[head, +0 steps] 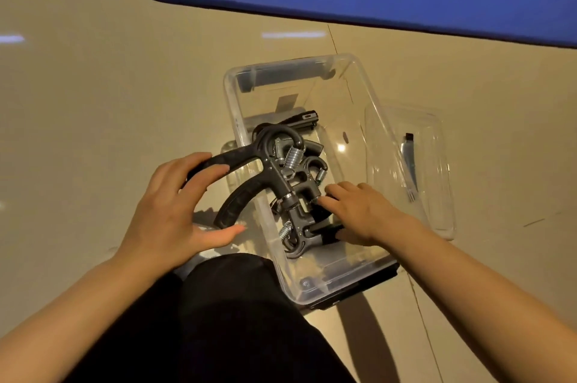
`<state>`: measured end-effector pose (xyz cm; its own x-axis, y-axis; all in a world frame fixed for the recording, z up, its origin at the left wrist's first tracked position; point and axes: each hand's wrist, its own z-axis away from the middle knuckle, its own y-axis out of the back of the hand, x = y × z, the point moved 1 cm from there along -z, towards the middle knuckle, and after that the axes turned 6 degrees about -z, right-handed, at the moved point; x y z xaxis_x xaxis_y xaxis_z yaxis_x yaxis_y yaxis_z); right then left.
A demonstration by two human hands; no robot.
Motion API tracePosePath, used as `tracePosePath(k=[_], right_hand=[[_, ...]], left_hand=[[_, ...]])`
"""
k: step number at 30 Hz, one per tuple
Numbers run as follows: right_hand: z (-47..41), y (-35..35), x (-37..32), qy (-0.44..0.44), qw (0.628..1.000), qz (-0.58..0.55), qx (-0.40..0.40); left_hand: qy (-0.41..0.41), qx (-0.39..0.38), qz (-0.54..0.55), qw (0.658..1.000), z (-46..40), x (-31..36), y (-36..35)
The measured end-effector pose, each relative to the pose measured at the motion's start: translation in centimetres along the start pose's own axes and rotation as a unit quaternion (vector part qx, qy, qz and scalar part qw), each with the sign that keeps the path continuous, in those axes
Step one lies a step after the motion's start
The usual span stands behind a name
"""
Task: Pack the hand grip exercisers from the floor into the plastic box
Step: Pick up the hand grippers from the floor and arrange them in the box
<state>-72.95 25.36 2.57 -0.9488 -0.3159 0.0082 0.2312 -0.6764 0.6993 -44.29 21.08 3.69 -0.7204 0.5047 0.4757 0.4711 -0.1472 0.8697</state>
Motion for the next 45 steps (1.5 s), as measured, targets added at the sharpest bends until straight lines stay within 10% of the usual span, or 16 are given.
tracePosePath(k=[45], right_hand=[[-1.7,-1.7,1.1,0.056,0.991,-0.094,0.071]], left_hand=[[0.040,0.024,0.008,0.999,-1.5,2.7,0.3]])
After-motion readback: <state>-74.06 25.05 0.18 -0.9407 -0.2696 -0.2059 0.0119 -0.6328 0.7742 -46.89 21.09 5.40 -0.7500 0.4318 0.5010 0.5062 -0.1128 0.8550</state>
